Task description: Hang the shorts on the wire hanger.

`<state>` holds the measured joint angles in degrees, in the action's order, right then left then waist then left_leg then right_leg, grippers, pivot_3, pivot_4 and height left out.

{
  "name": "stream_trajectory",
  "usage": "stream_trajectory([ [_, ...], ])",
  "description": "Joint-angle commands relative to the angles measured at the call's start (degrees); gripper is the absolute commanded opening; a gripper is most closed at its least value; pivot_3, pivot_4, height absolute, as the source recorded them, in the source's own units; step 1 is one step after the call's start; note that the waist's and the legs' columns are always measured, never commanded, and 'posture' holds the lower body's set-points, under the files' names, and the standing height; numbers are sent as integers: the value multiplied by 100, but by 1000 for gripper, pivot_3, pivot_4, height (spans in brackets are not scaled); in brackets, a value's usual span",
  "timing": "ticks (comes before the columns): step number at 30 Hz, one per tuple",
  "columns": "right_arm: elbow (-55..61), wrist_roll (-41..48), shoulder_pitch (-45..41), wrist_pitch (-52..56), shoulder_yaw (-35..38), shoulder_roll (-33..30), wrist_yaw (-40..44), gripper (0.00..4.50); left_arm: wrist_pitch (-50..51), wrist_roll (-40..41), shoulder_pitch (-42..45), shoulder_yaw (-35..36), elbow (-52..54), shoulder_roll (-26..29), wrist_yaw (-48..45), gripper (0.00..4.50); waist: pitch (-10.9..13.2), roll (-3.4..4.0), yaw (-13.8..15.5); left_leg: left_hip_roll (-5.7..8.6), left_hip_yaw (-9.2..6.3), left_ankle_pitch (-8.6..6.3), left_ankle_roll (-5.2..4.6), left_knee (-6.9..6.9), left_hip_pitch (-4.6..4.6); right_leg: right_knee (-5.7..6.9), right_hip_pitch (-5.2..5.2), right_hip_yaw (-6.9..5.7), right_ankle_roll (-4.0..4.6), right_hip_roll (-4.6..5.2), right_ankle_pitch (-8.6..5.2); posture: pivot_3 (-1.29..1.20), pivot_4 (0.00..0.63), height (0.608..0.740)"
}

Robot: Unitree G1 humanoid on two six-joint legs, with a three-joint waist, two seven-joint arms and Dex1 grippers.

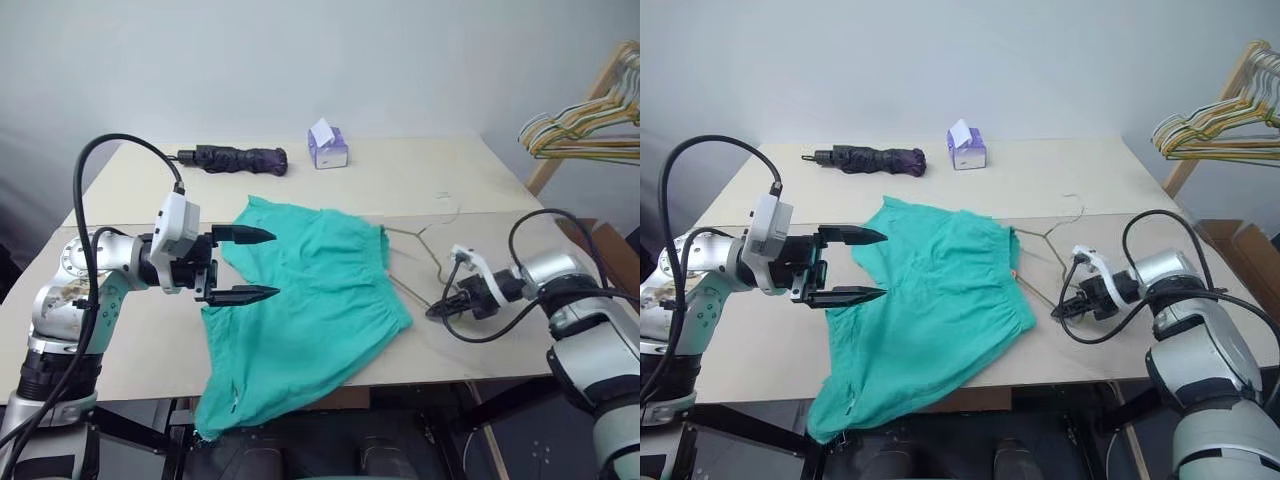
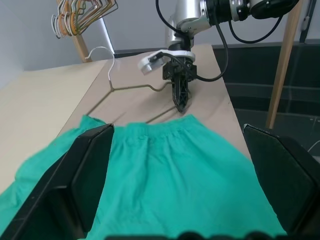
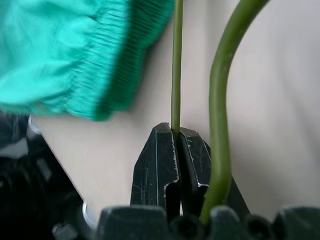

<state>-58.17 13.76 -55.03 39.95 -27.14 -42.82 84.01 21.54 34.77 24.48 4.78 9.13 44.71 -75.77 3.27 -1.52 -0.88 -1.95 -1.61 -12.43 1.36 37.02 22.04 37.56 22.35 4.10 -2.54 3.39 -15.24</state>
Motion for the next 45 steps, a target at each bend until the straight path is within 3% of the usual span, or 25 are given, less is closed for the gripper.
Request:
stream_trajectory([
  [1, 1007, 13, 279, 23, 535, -359, -115, 0, -85, 11, 173, 18, -18, -15, -15, 4470, 0, 0, 3, -1, 0, 0, 0, 0, 0, 1, 0, 0, 0, 0, 0, 32, 0, 740],
  [7, 3685, -337, 1205, 84, 1135, -729, -1395, 0, -269, -154, 537, -57, -433, -80, -100, 4470, -2, 3, -47, -1, 0, 0, 0, 0, 2, 4, 3, -3, -4, -1, -2, -11, 0, 740],
  [10, 5084, -1002, 1533, -86, 992, -936, -2099, 0, -669, -513, 975, -76, -983, -92, -14, 4470, -2, 4, -124, -3, 2, 0, 0, -1, 3, 6, 9, 0, -30, -3, -18, -33, 0, 740],
  [15, 6497, -1412, 1639, 135, 800, -1050, -2341, 0, -1862, -1289, 1893, -345, -2350, -76, -383, 4470, -3, 4, -206, -2, 0, 0, 0, -1, 15, 4, 22, 0, -35, -3, -21, -52, 0, 740],
  [21, 7260, -1522, 1548, 264, 570, -1107, -2101, 0, -3457, -2061, 2735, -885, -3796, -374, -975, 4470, -3, 4, -190, -1, 1, 0, 0, 1, 20, 2, 22, -1, -26, -2, -16, -61, 0, 740],
  [28, 7633, -1584, 1433, 226, 453, -1270, -1748, 0, -4538, -2591, 3416, -1282, -5053, -795, -1370, 4470, -3, 4, -211, -1, 1, 0, 0, 10, 33, 4, 32, -3, -11, -2, -7, -73, 0, 740],
  [35, 7994, -1398, 1355, 403, 546, -1328, -1480, 0, -5500, -3327, 3775, -1743, -6098, -987, -1462, 4470, -2, 3, -355, -2, -1, 0, 0, 10, 35, 9, 38, -2, -11, -3, -7, -83, 0, 740],
  [38, 8083, -1312, 1321, 505, 600, -1336, -1410, 0, -5842, -3740, 3898, -1901, -6454, -1091, -1065, 4470, -3, 3, -368, -2, -2, 0, 0, 9, 40, 13, 46, -2, -12, -3, -7, -92, 0, 740],
  [41, 8138, -1204, 1306, 596, 654, -1342, -1356, 0, -5903, -3797, 3987, -1876, -6688, -1211, -976, 3846, -2, 3, -370, -2, -3, 0, 0, 11, 44, 13, 47, -2, -12, -2, -7, -95, 0, 740],
  [45, 8191, -937, 1263, 811, 777, -1326, -1286, 0, -5940, -3779, 4000, -1819, -6789, -1277, -966, 2626, -3, 3, -416, -1, -5, 0, 0, 19, 67, 24, 71, -2, -7, -2, -4, -98, 0, 740],
])
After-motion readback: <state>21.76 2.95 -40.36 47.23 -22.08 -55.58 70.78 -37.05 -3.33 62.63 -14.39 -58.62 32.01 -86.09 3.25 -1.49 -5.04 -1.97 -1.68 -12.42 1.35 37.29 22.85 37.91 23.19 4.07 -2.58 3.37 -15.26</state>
